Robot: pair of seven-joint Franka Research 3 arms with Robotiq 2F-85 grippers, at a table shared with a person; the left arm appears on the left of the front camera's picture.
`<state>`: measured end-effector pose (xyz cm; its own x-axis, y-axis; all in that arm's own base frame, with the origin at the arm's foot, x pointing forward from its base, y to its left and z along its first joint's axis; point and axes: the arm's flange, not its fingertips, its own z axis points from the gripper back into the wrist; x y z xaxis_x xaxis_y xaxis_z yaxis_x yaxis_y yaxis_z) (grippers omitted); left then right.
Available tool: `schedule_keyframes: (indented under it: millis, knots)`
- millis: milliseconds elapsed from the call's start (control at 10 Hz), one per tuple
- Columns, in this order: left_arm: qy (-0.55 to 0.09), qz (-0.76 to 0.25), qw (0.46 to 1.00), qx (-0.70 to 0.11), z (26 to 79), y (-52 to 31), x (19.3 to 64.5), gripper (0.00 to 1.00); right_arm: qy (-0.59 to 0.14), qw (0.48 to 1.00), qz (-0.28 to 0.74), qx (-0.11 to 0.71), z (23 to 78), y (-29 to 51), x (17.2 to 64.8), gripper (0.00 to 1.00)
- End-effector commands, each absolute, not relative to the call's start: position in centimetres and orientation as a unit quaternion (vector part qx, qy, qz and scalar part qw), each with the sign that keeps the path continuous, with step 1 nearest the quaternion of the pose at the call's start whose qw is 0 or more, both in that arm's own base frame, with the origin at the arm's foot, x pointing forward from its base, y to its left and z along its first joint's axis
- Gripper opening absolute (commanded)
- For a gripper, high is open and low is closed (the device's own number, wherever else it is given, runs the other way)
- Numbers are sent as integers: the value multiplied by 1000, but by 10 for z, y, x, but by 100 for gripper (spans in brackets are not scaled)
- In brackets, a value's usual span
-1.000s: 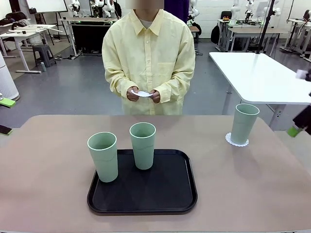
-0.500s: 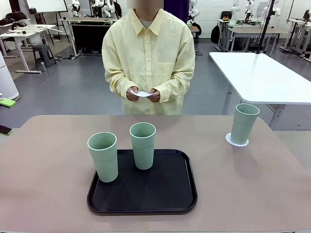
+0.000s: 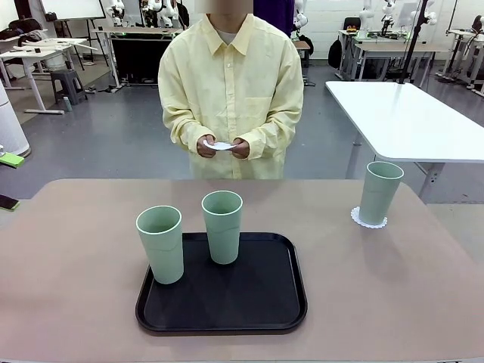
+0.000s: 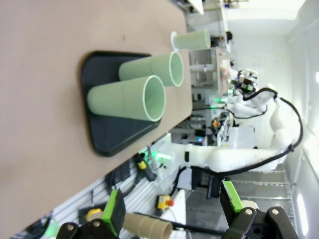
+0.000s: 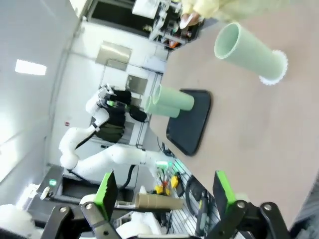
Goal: Place coasters on the table and set cups on them.
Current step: Take one Reusable plastic cup from the Flat Tray and place it on a coaster set by the human.
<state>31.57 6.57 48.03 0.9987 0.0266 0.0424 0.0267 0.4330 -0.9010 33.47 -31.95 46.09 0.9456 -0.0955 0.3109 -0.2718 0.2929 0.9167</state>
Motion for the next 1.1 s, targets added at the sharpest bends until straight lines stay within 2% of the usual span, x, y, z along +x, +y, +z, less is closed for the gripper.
schedule_keyframes:
  millis: [0,1000]
  knots:
    - [-32,-6,841,-540,481,66,316,100,-140,801,84,576,468,-342,338,100]
    - [-32,-6,841,-540,481,66,316,100,-145,799,72,579,460,-348,340,100]
